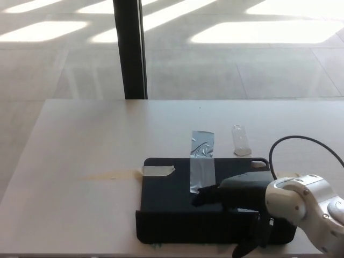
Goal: The robot uses its right hand to open a folded tablet cover kept in the middle of the desk
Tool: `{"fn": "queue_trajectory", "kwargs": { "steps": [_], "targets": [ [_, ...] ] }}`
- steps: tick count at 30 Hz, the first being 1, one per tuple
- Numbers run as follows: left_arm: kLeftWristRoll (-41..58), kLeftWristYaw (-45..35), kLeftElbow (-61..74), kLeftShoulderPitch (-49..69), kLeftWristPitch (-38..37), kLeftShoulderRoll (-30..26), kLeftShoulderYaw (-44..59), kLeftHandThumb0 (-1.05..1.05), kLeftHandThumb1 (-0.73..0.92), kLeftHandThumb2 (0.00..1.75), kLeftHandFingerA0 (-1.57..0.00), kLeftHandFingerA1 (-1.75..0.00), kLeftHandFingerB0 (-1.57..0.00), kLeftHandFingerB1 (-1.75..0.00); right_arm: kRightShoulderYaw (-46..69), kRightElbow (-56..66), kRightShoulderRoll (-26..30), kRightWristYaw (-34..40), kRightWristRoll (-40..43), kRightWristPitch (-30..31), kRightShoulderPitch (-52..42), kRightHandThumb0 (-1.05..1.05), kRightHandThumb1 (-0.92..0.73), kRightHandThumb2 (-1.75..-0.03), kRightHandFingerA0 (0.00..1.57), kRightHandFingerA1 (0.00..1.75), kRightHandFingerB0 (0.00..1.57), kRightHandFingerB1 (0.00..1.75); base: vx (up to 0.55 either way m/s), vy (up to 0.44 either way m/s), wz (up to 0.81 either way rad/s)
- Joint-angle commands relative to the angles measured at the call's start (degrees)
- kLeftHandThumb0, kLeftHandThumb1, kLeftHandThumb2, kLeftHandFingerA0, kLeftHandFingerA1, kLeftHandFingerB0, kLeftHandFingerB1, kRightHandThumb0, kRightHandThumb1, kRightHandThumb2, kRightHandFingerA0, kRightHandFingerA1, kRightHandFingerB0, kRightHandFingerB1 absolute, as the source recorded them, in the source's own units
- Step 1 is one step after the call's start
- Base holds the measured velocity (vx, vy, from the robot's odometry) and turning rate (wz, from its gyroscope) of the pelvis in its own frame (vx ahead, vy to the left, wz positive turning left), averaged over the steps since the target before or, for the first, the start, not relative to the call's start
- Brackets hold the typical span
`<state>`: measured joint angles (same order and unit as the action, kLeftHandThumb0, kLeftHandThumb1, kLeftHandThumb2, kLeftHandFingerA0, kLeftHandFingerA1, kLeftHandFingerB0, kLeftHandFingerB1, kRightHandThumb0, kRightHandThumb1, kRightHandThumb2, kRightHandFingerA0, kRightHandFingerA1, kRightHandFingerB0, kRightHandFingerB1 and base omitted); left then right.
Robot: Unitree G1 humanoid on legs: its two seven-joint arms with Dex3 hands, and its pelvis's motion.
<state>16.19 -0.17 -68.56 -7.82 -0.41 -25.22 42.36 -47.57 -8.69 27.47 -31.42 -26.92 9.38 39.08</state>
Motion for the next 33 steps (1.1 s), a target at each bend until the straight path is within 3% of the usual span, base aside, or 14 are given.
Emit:
{"fn": "queue_trajectory", "kwargs": {
  "steps": [1,3,4,7,8,9,10,12,13,16,18,19,23,33],
  "targets": [
    [2.19,0.07,-0.39,-0.06,0.64,-3.64,0.24,-0.55,0.33,0.83,-0.86,-0.88,-0.67,-0.78,-14.28,0.10,4.49,-17.05,-23.42,4.23,1.68,-0.75,-0.40,-0.88,0.56,0.83,0.42,0.61,0.00,0.000,0.00],
    [2.20,-0.12,-0.28,0.05,0.41,-3.61,0.20,-0.55,0.32,0.82,-0.85,-0.87,-0.60,-0.75,-13.64,2.46,4.43,-17.86,-23.15,6.56,1.06,-0.83,-0.39,-0.89,0.60,0.84,0.41,0.59,0.00,0.000,0.00],
    [1.52,0.97,-0.35,-0.16,0.59,-3.72,-0.39,-0.51,0.47,0.56,-0.92,-0.83,-0.71,-0.75,-11.37,3.79,3.77,-15.54,-20.80,9.91,-0.77,-0.74,-0.42,-0.55,0.48,0.85,0.41,0.56,0.00,0.000,0.00],
    [1.66,1.21,-0.46,-0.44,0.42,-3.71,-0.33,-0.51,0.48,0.57,-0.93,-0.85,-0.71,-0.76,-11.81,6.24,4.39,-15.33,-23.32,9.72,-1.15,-0.86,-0.53,-0.58,0.49,1.01,0.42,0.59,0.00,0.000,0.00],
    [2.27,0.73,-0.42,-0.49,0.69,-3.70,0.15,-0.49,0.47,0.57,-0.91,-0.87,-0.70,-0.75,-11.95,7.72,4.16,-16.39,-24.29,11.30,-1.57,-0.91,-0.40,-0.87,0.53,0.89,0.34,0.61,0.00,0.000,0.00],
    [2.42,0.61,-0.22,-0.44,0.66,-3.66,0.24,-0.55,0.33,0.83,-0.87,-0.89,-0.70,-0.80,-11.97,9.64,3.02,-17.27,-25.95,15.23,-2.86,-0.67,-0.36,-0.80,0.52,0.86,0.35,0.59,0.00,0.000,0.00],
    [2.29,0.74,-0.07,-0.41,0.59,-3.70,0.10,-0.48,0.48,0.57,-0.90,-0.87,-0.74,-0.78,-11.96,10.39,2.26,-18.51,-26.12,17.38,-3.17,-0.74,-0.50,-0.56,0.40,0.81,0.30,0.49,0.00,0.000,0.00],
    [2.20,0.90,0.07,-0.46,0.58,-3.81,-0.03,-0.48,0.48,0.57,-0.90,-0.87,-0.74,-0.78,-11.91,10.74,1.72,-20.22,-25.77,18.61,-2.90,-0.74,-0.50,-0.56,0.40,0.81,0.30,0.49,0.00,0.000,0.00],
    [1.96,1.18,-0.01,-0.61,0.73,-3.95,-0.27,-0.50,0.49,0.56,-0.95,-0.86,-0.71,-0.75,-11.72,12.56,2.05,-20.09,-26.80,18.97,-3.72,-0.88,-0.41,-0.86,0.37,0.74,0.15,0.48,0.00,0.000,0.00],
    [2.07,1.65,-0.22,-1.11,1.22,-4.29,-0.25,-0.48,0.49,0.56,-0.96,-0.88,-0.72,-0.76,-9.29,20.35,2.86,-20.27,-26.70,23.25,-8.49,-0.80,-0.48,-0.55,0.35,0.83,0.12,0.39,0.00,0.000,0.00],
    [2.30,1.46,-0.14,-1.08,1.16,-4.30,-0.16,-0.48,0.47,0.57,-0.96,-0.88,-0.70,-0.75,-8.13,24.72,3.62,-21.30,-27.82,25.09,-11.44,-0.94,-0.46,-0.82,0.33,0.74,0.11,0.45,0.00,0.000,0.00],
    [2.39,1.43,-0.16,-1.10,1.10,-4.32,-0.10,-0.48,0.48,0.56,-0.96,-0.88,-0.69,-0.75,-7.38,26.61,4.04,-21.04,-27.71,25.73,-12.97,-0.82,-0.48,-0.56,0.39,0.81,0.15,0.38,0.00,0.000,0.00],
    [2.15,1.69,-0.46,-1.05,0.48,-4.40,-0.44,-0.49,0.49,0.56,-0.97,-0.87,-0.66,-0.73,-4.07,32.58,5.20,-20.43,-26.77,27.07,-18.54,-0.79,-0.47,-0.54,0.36,0.77,0.14,0.40,0.00,0.000,0.00],
    [2.57,1.62,-0.35,-1.17,0.92,-4.63,-0.34,-0.49,0.47,0.56,-0.96,-0.87,-0.75,-0.77,2.32,45.55,8.67,-21.34,-29.46,29.54,-33.17,-0.82,-0.42,-0.83,0.22,0.64,0.03,0.42,0.00,0.000,0.00]
  ]
}}
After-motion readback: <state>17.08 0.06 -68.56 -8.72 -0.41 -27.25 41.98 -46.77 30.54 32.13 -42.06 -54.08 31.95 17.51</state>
